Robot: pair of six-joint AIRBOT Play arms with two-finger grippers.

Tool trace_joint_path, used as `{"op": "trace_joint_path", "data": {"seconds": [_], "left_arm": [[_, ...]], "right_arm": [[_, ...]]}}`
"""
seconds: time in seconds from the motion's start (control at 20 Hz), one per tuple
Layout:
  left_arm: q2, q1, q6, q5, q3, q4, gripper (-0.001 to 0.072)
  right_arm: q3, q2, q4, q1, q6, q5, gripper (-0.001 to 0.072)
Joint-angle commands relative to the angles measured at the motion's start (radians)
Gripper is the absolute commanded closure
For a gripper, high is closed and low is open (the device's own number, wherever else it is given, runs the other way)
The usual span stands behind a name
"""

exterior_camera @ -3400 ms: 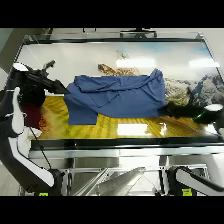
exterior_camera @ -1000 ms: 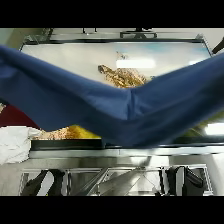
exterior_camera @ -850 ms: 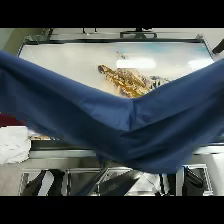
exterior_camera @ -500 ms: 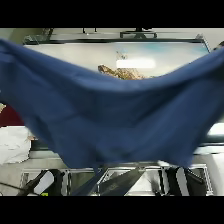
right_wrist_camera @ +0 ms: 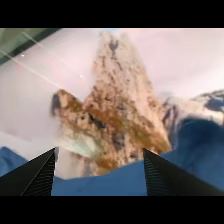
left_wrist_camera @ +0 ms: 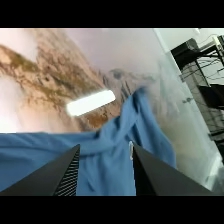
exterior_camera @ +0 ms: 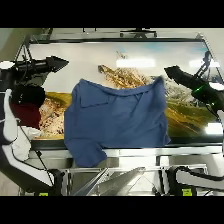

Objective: Fold the shirts.

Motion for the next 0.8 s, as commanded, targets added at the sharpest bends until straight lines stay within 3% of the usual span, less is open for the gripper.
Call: {"op": "trace_joint_path", "data": {"seconds": [0.0, 0.15, 0.3, 0.45, 0.6, 0.75], "left_arm": [[-0.155, 0.076, -0.153, -0.140, 0.177, 0.024, 0.0373], [-0.133, 0.180, -0.287, -0.283, 0.217, 0.108, 0.0374], [-0.079, 0.228, -0.368, -0.443, 0.145, 0.206, 0.0377], [0.079, 0.234, -0.311, -0.447, -0.147, 0.265, 0.0378], [0.287, 0.256, -0.235, -0.354, -0.513, 0.373, 0.0378], [0.433, 0.312, -0.233, -0.270, -0.780, 0.512, 0.0376]], "right_arm": [[0.038, -0.049, -0.025, -0.057, -0.024, 0.050, 0.0135], [0.037, 0.044, -0.227, -0.200, 0.163, 0.250, 0.0135], [0.030, 0.106, -0.510, -0.317, 0.329, 0.454, 0.0135], [-0.034, 0.153, -0.675, -0.415, 0.356, 0.594, 0.0136], [-0.161, 0.188, -0.707, -0.523, 0.325, 0.568, 0.0135], [-0.252, 0.187, -0.752, -0.580, 0.275, 0.598, 0.0135]]}}
